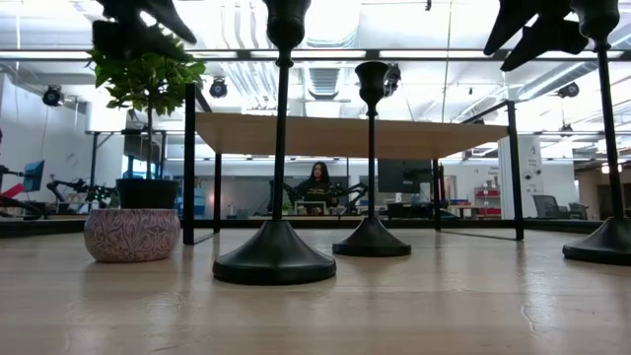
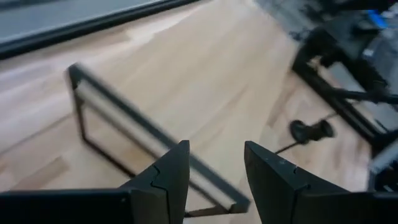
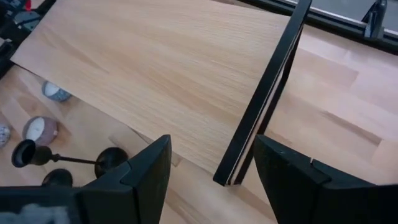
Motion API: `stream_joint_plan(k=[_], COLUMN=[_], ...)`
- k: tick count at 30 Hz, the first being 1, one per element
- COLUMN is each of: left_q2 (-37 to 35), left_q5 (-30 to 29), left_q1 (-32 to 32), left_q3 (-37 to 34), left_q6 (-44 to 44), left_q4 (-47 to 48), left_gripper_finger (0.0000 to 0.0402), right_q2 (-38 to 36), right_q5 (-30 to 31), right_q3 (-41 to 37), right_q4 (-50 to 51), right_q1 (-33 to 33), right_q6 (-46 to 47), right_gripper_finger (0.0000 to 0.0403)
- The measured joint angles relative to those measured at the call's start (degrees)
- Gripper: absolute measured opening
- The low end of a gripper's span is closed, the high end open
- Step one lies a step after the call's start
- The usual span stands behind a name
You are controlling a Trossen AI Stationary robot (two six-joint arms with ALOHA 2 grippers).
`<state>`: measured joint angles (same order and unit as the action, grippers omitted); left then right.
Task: Pick & Place candle stick holders
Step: Adjust the shelf on the table
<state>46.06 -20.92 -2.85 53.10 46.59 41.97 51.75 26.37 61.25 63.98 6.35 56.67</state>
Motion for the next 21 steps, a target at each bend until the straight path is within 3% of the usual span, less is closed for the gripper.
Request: stream_joint_plan(k=[7, 16, 21], left_q2=[-0.71, -1.41, -1.49], left_q5=[-0.68, 5.97, 6.12], left_q1=[0.28, 0.41, 1.0], left_q3=[-4.83, -17.45, -19.28], left_q6=[7.61, 14.65, 15.53], left_q4=[-2.5, -22.71, -23.01], left_gripper_finger=[0.0149, 0.0149, 0.0149], right_q2=[-0.42, -0.74, -0.74], right_q5=[0.15, 0.15, 0.17], right_q3=[0.0, 0.0, 0.02], right_q4=[-0.01, 0.01, 0.01], right_q1=[0.0, 0.0, 0.0], right_q6=[-0.95, -1.82, -1.91], right_gripper_finger=[0.0221, 0.0221, 0.0221])
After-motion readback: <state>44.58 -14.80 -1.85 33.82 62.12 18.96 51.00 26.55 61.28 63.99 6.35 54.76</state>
